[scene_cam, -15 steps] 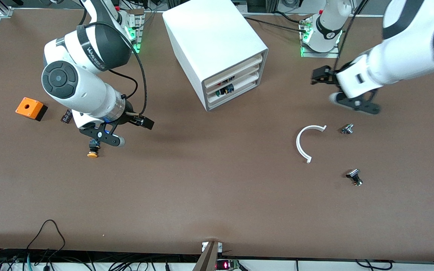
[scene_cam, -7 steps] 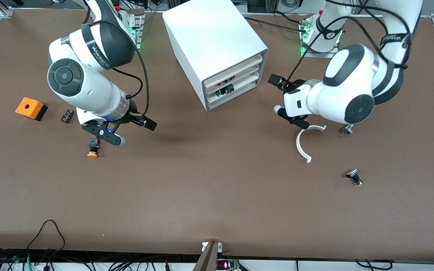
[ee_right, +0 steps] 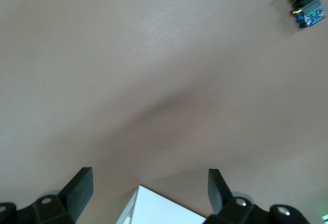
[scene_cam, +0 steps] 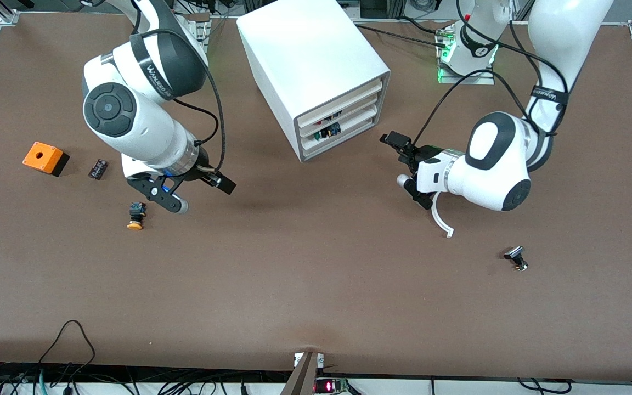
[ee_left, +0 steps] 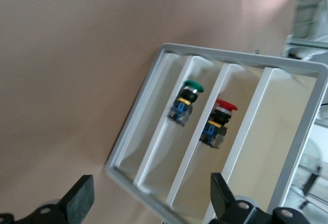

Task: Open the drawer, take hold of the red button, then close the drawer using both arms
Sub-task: 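Reach the left gripper to the white cabinet's drawer handle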

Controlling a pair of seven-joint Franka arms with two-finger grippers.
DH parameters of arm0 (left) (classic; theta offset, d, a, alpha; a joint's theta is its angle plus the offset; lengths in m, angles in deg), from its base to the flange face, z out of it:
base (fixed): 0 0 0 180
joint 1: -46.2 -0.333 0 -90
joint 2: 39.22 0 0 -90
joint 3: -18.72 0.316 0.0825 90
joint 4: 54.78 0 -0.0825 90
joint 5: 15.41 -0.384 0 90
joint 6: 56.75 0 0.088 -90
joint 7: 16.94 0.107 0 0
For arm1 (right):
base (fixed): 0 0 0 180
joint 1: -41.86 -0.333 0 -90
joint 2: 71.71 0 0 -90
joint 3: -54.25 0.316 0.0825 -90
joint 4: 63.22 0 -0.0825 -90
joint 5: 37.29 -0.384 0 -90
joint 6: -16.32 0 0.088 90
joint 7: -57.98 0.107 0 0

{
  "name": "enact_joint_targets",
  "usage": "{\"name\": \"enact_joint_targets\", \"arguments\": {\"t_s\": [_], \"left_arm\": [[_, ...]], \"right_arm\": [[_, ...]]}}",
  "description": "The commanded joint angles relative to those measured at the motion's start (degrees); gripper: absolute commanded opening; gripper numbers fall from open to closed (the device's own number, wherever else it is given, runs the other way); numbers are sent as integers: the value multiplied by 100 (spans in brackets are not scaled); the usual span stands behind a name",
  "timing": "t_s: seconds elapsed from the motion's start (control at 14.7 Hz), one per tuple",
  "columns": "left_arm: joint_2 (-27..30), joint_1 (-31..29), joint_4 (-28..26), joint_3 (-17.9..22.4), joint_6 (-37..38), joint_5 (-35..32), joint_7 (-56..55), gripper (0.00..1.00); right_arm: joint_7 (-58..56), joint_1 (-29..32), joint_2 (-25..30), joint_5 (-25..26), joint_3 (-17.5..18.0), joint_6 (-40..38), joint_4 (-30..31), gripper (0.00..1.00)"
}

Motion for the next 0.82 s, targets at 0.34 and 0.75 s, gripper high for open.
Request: {"name": "enact_joint_targets", "arguments": {"t_s": [0.34, 0.75], "left_arm": [[236, -51, -1593, -34, -611, 1556, 1705, 99], [403, -42, -2208, -60, -744, 2347, 2338, 92]], "right_arm": [[1138, -301, -634, 28, -3, -34, -1001, 99], [1647, -556, -1135, 20, -12, -34, -1774, 99]]}}
